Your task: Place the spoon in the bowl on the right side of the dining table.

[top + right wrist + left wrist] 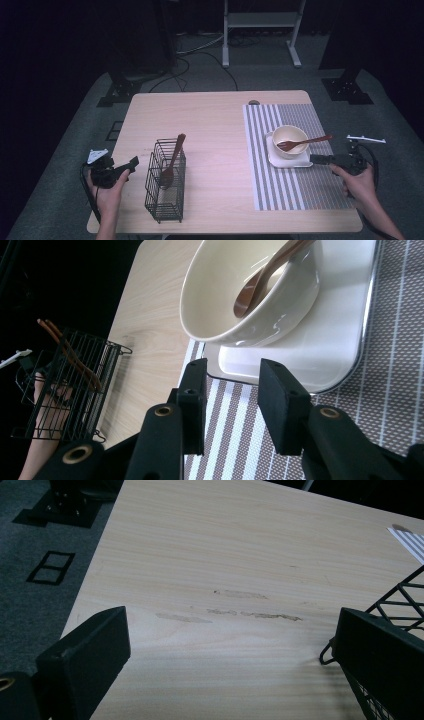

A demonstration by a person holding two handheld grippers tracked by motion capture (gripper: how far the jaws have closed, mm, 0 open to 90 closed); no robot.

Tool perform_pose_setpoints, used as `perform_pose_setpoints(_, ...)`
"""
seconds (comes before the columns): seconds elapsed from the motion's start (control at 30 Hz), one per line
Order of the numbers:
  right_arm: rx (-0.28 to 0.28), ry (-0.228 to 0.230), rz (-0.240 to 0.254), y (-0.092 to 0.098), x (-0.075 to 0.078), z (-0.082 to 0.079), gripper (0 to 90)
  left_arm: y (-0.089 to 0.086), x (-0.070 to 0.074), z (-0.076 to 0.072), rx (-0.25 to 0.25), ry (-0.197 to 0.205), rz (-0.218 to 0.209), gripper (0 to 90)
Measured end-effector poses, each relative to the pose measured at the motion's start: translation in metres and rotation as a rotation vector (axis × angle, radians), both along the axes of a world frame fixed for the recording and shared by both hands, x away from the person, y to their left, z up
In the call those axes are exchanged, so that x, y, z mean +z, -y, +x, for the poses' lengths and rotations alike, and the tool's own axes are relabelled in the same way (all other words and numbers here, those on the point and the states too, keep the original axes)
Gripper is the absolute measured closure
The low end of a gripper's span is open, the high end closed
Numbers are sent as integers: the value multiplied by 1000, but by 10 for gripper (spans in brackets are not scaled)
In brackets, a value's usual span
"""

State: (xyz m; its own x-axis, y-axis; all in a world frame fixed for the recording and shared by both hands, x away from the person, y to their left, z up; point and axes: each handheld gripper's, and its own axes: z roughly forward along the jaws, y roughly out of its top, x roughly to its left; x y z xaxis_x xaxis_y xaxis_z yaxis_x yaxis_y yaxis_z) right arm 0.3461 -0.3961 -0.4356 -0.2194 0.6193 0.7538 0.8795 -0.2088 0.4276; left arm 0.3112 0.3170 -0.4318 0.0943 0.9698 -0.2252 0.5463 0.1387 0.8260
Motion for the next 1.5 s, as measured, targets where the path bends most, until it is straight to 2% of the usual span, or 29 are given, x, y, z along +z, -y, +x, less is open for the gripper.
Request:
perform_pose_setpoints(0.33,22,2,-5,-6,-4,-7,602,0,0,0,1,0,1,12)
perform_pose_setpoints(0.57,38,23,-13,-12,-2,-14,575,0,0,0,2,0,-1,12)
perform_pose_setpoints(1.13,58,26,-27,-21,-8,-25,546,0,0,0,3,2,-1,12)
perform_pose_setpoints(1.5,84,25,-21,-30,-10,-32,496,-1,0,0,3,2,-1,12)
